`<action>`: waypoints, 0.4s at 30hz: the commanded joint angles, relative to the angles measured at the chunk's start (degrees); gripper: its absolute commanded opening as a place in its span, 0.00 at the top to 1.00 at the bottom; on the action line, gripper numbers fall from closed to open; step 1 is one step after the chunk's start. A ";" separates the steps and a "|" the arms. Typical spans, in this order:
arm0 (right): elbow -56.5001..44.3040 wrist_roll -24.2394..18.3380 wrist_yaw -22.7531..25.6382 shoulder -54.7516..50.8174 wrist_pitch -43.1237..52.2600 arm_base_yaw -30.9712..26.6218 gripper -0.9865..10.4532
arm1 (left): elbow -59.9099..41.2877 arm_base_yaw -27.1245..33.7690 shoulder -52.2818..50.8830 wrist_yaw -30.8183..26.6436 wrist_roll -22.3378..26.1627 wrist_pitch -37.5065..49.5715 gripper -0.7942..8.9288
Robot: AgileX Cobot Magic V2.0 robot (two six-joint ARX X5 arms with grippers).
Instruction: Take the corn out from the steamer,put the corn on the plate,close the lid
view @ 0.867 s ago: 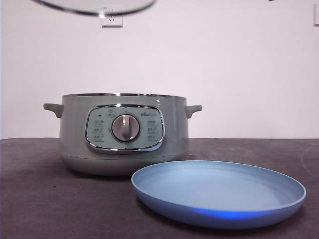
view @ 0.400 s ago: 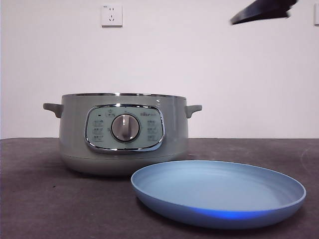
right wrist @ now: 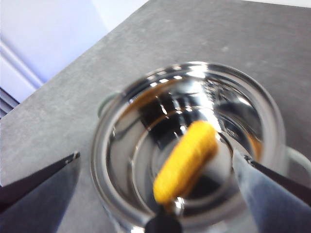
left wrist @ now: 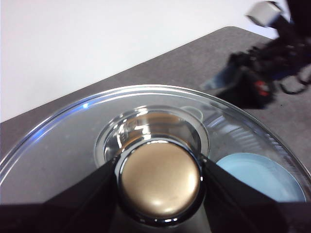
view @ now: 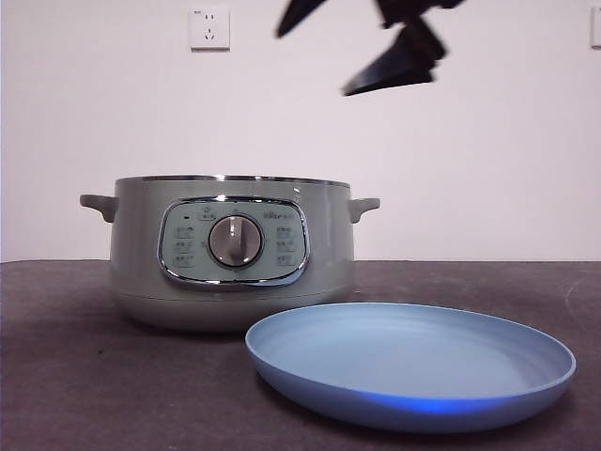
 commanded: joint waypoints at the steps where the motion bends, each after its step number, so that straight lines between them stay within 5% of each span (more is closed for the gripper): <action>1: 6.69 0.55 1.77 6.01 0.07 1.95 0.42 | -0.35 0.09 -4.55 -2.05 -1.33 0.39 0.92; 12: 29.35 0.50 8.28 28.39 -6.84 5.90 0.42 | -0.98 0.11 -13.44 -3.54 -3.15 -6.78 0.92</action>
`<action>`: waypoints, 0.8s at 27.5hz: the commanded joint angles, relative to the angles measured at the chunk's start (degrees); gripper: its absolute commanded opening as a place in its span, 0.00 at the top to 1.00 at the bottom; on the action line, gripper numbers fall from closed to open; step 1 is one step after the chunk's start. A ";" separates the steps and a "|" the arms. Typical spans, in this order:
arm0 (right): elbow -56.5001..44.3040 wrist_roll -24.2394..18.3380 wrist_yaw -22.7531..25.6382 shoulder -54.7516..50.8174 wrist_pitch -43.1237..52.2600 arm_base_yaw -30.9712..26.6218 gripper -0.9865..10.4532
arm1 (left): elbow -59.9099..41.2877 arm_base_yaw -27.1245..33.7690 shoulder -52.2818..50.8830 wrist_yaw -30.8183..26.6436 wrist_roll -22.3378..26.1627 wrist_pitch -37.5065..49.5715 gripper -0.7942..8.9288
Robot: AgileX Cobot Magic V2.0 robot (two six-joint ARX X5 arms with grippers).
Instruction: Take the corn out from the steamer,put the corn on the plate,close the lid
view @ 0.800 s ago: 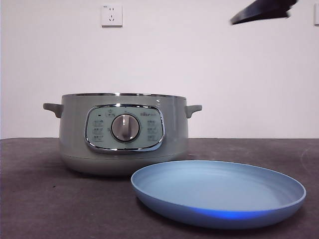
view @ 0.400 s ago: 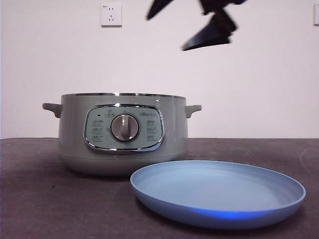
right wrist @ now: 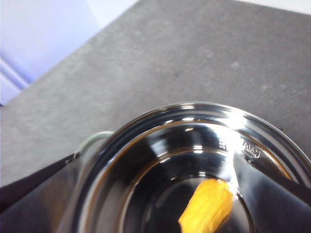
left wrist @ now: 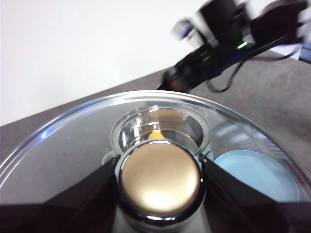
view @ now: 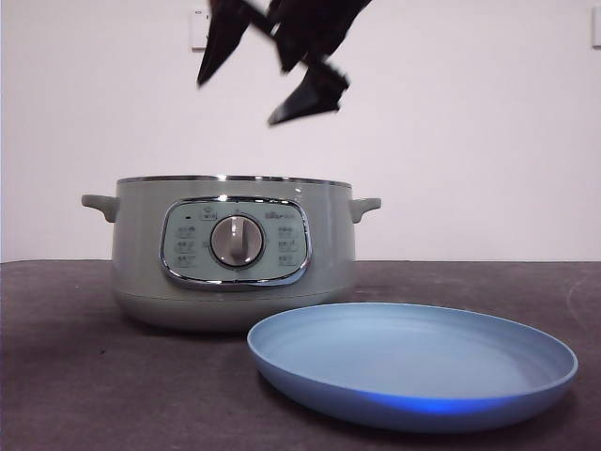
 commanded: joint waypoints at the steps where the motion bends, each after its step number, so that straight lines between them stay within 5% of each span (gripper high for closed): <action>1: 3.32 0.35 1.77 5.60 -0.72 0.90 0.42 | 0.22 0.13 -0.50 0.20 -0.59 0.48 0.92; 12: 4.59 0.39 8.94 14.32 -2.60 1.55 0.42 | 0.22 0.11 -0.50 0.57 -0.39 -2.01 0.92; 22: 4.59 0.37 10.58 17.94 -5.09 2.10 0.45 | 0.22 0.11 -0.50 0.66 -0.44 -1.97 0.92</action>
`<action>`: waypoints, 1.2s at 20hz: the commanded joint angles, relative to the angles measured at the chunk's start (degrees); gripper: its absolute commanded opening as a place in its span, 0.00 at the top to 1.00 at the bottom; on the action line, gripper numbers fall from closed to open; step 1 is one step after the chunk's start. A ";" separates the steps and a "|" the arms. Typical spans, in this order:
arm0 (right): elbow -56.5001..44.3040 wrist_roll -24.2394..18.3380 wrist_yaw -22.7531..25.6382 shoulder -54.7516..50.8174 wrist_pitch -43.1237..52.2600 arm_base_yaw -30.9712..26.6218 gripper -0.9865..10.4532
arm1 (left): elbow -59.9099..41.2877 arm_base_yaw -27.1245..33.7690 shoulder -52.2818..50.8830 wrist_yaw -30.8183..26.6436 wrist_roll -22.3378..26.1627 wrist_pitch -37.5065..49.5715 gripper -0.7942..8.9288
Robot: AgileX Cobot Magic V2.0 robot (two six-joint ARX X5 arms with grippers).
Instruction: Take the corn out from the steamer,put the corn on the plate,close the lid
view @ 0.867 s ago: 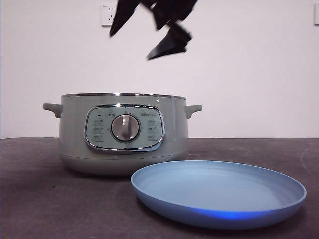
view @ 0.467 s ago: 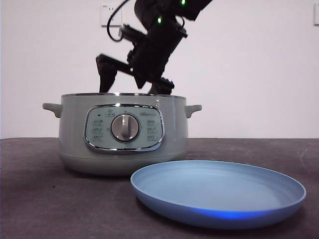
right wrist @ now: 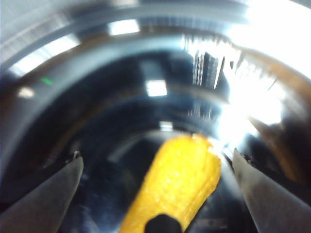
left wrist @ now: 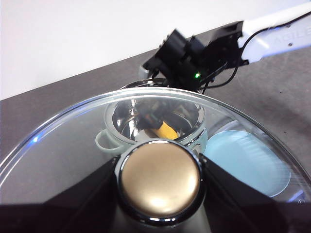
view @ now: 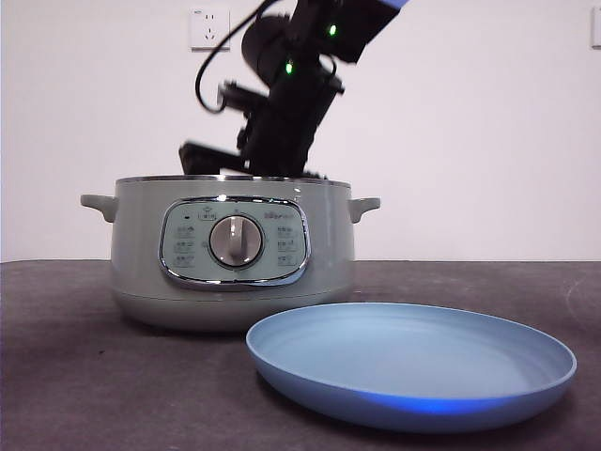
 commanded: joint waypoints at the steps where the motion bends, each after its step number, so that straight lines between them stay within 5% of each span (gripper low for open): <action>1: -0.13 0.37 0.39 2.32 -0.42 0.42 0.45 | 0.31 0.11 -0.50 0.17 -0.20 2.78 0.92; 3: -0.13 0.42 1.53 2.43 -0.37 0.46 0.48 | 0.31 0.11 -0.50 0.15 -0.20 2.78 0.92; 11: -0.13 0.11 1.44 2.43 -1.16 0.52 0.93 | 0.31 0.11 -0.50 0.13 -0.20 2.75 0.92; 19: 0.59 -3.13 1.90 -8.61 0.98 0.50 0.92 | 0.31 0.11 -0.50 0.13 -0.20 3.41 0.92; 24: 0.59 -5.38 1.92 -22.03 -11.19 0.39 0.92 | 0.31 0.11 -0.50 0.17 -0.37 4.81 0.92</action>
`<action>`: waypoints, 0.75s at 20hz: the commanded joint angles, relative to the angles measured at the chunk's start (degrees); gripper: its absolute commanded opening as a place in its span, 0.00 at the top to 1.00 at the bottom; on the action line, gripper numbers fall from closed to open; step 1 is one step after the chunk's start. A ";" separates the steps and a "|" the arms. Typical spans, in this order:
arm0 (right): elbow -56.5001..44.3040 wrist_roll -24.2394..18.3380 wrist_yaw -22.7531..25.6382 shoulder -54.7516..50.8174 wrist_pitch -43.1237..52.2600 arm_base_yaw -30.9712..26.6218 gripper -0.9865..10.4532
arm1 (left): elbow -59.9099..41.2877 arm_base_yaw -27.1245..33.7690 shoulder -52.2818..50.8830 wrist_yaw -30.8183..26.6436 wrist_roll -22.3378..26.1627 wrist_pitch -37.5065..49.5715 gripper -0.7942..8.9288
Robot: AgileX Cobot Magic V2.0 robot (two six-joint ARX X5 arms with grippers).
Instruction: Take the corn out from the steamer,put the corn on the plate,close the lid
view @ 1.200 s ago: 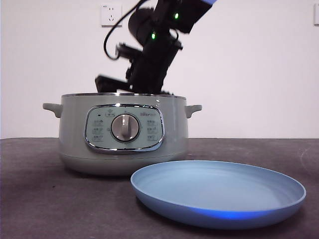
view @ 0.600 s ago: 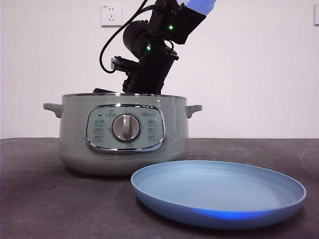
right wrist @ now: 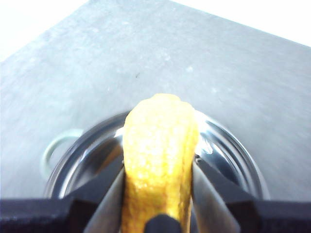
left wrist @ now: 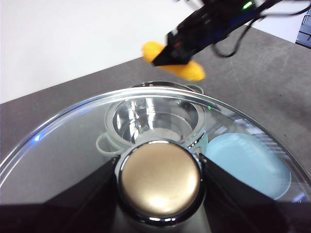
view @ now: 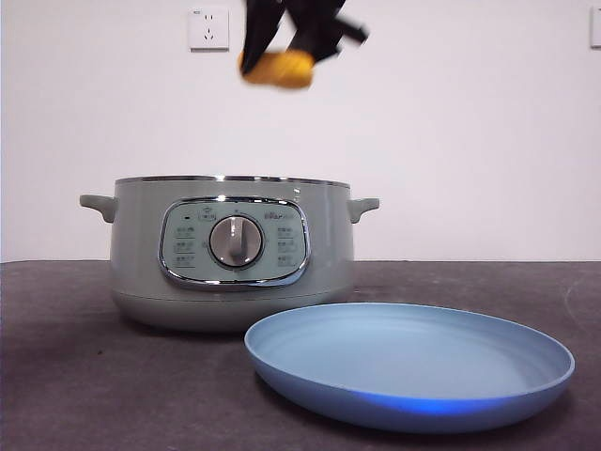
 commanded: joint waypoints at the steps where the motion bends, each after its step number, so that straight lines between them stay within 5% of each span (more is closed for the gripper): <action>1: -0.33 -2.40 0.22 -3.96 -6.40 0.09 0.92 | 0.31 0.11 -0.50 0.24 -0.35 4.59 0.92; 8: -0.57 -4.09 4.42 -14.69 -24.72 -1.31 0.92 | 0.31 0.11 1.11 1.73 -0.31 6.23 0.92; 15: -19.98 -2.45 4.24 -25.35 -19.69 -3.56 0.92 | 0.31 0.11 3.93 3.43 -0.20 8.74 0.92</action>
